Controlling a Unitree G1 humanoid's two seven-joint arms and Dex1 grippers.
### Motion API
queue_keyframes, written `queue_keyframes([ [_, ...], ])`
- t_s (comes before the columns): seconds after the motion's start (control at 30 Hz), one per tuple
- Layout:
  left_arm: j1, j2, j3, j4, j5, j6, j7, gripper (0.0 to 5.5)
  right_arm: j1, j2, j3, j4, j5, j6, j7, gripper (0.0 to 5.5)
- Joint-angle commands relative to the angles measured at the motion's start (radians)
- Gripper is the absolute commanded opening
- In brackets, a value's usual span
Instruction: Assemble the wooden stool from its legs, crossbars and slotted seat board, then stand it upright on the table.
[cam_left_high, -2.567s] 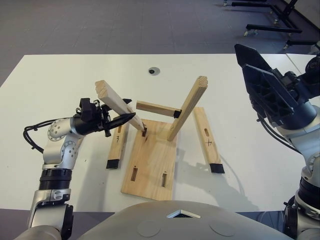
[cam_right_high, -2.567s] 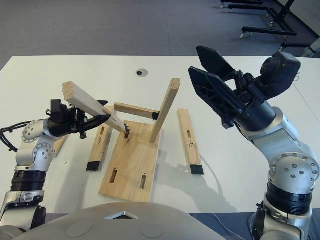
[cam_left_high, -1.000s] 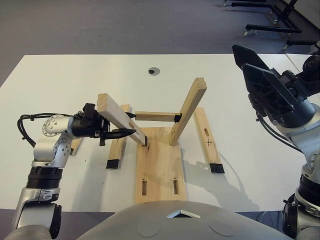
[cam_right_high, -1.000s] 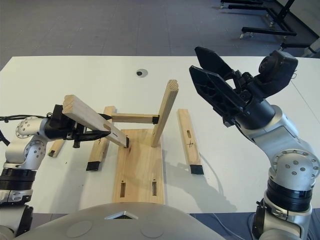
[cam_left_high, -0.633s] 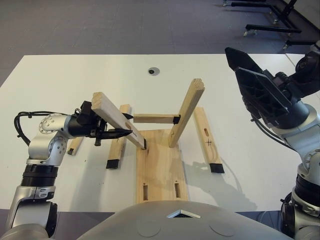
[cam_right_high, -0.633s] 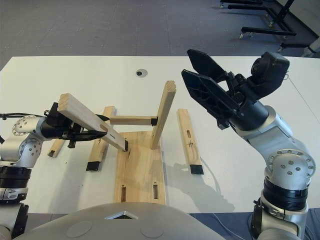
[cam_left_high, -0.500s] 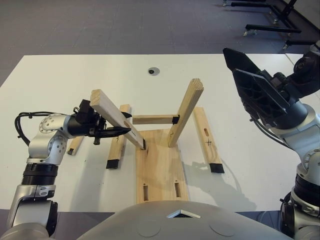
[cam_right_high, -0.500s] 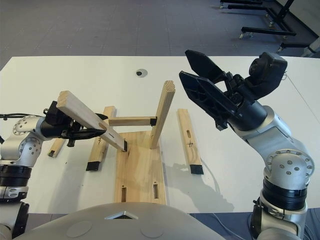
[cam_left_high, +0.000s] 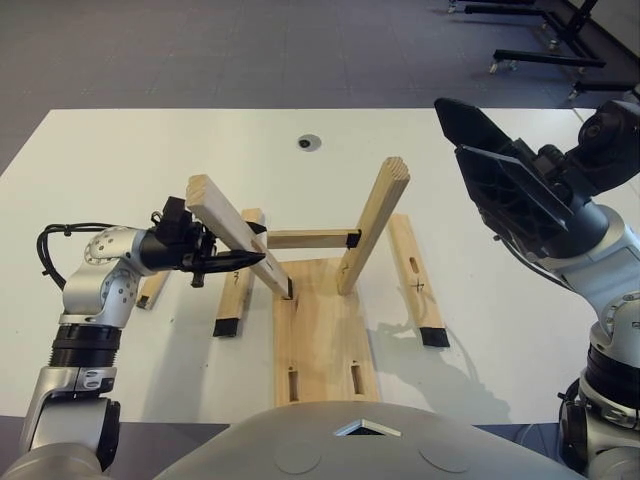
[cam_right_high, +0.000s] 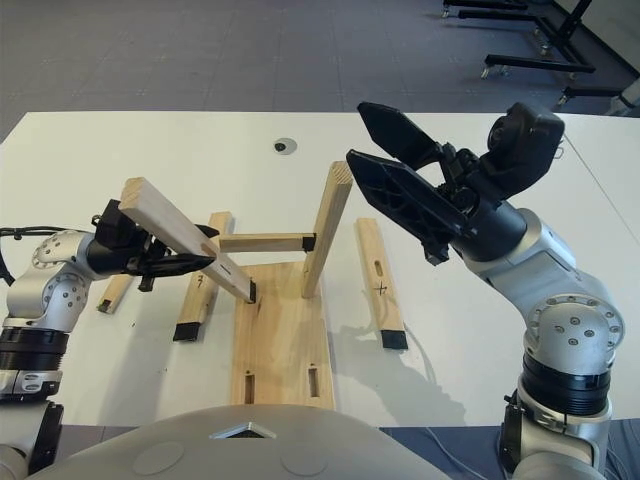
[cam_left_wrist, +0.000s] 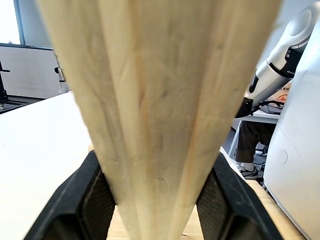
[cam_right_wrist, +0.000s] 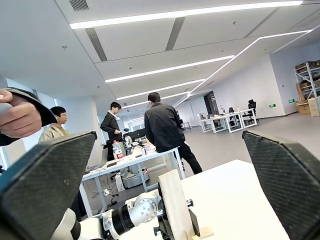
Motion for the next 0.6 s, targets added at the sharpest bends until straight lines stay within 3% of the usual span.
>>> queue_keyframes([
  [0.03,0.000,-0.009,-0.033,0.023,0.030,0.045,0.000,2.02,-0.017,-0.018,0.018,-0.008,-0.024,0.023,0.025,5.36],
  [0.3,-0.025,0.004,-0.073,0.022,0.069,0.080,0.007,2.02,-0.043,-0.010,0.042,-0.011,-0.067,0.013,0.031,5.36],
  [0.6,-0.035,0.028,-0.089,-0.019,0.073,0.097,0.004,2.02,-0.072,-0.008,-0.020,0.085,-0.154,-0.024,-0.015,5.36],
])
